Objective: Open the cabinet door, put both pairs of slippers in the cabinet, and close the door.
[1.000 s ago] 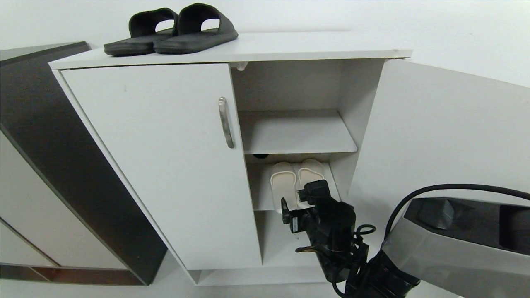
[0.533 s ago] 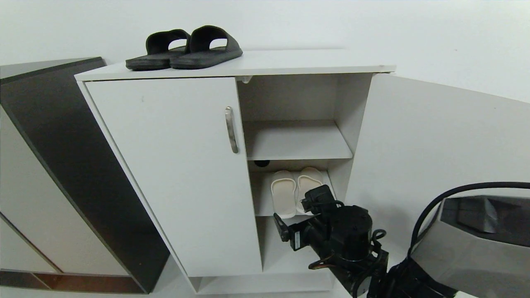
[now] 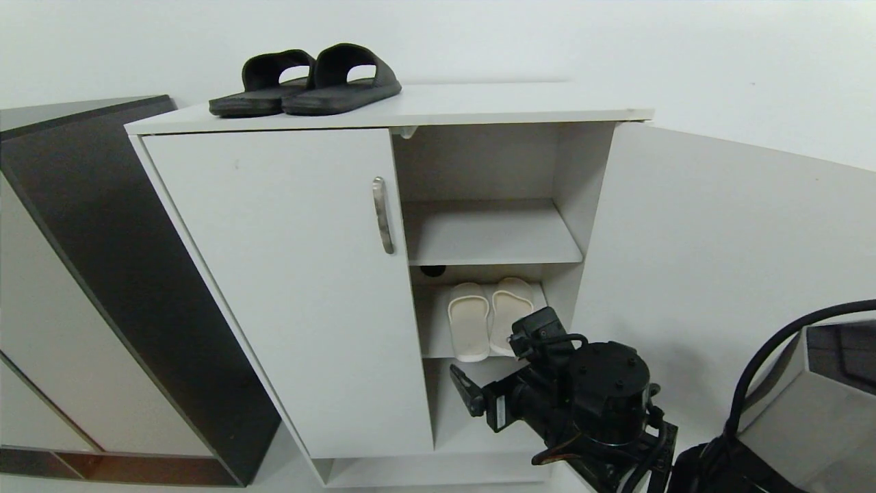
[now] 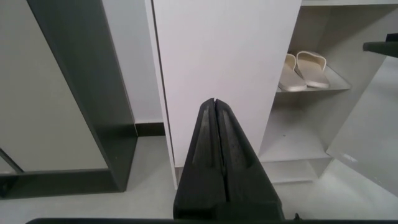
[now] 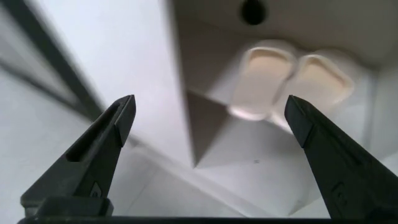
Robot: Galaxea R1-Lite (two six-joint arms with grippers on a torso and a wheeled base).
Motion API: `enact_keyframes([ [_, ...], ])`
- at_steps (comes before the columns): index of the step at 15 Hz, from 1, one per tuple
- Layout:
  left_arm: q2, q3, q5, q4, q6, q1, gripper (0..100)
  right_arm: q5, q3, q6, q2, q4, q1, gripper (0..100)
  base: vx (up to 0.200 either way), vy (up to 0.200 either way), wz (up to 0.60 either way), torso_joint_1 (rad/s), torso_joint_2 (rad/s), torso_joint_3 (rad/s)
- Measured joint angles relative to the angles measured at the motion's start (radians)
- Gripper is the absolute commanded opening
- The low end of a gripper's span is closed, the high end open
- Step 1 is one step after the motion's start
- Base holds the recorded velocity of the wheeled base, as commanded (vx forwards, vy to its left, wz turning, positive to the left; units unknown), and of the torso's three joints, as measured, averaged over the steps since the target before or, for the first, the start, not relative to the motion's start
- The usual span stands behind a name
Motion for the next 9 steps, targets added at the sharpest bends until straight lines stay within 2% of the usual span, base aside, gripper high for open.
enact_keyframes([
  [9, 0.000, 0.000, -0.001, 0.000, 0.000, -0.001, 0, 0.049, 0.051, 0.002, -0.033, -0.003, -0.003, 100, 0.000, 0.200, 0.00, 0.002, 0.01, 0.005],
])
